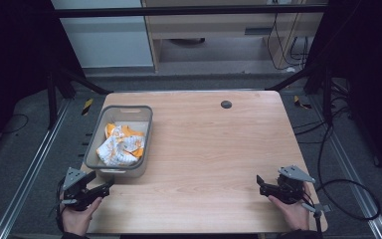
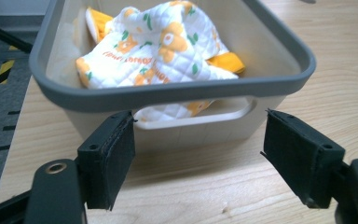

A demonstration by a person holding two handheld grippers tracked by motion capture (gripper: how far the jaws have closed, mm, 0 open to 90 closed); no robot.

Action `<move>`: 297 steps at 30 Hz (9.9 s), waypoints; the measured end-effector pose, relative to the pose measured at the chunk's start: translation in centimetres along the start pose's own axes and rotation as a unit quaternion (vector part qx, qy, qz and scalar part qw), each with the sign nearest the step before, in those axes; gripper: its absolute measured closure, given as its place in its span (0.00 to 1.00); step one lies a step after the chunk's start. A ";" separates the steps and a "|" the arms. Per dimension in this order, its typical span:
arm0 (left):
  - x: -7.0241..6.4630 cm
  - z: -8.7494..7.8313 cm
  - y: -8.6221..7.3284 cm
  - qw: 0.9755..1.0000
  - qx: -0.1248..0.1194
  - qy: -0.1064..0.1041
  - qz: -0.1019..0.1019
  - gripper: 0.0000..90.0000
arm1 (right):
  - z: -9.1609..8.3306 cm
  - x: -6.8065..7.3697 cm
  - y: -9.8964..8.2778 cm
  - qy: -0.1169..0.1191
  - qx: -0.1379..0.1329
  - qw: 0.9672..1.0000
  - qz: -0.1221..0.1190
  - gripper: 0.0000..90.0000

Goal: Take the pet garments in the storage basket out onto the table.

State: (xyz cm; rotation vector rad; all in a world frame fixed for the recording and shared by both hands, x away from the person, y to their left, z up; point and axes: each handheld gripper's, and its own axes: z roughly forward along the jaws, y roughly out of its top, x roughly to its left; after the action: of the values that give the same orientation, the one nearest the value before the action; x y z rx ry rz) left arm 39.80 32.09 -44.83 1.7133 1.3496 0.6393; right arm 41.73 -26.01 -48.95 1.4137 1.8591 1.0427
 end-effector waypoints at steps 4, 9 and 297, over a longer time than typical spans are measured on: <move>-0.2 0.0 0.7 1.000 -0.002 -0.003 0.009 0.27 | 0.0 -0.1 0.0 -0.003 -0.001 1.000 0.001 0.08; -0.3 0.0 1.6 1.000 -0.003 -0.003 0.019 0.26 | 0.1 -0.1 0.0 -0.003 -0.003 1.000 -0.002 0.08; -16.0 5.8 16.4 0.921 0.174 -0.196 0.289 0.89 | 0.4 -0.2 0.0 0.008 0.009 1.000 -0.017 0.09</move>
State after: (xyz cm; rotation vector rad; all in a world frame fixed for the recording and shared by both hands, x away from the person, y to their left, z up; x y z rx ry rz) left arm 48.40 14.01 -32.17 2.4116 0.6906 0.3400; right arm 42.16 -26.12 -49.15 1.3825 1.9012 1.0257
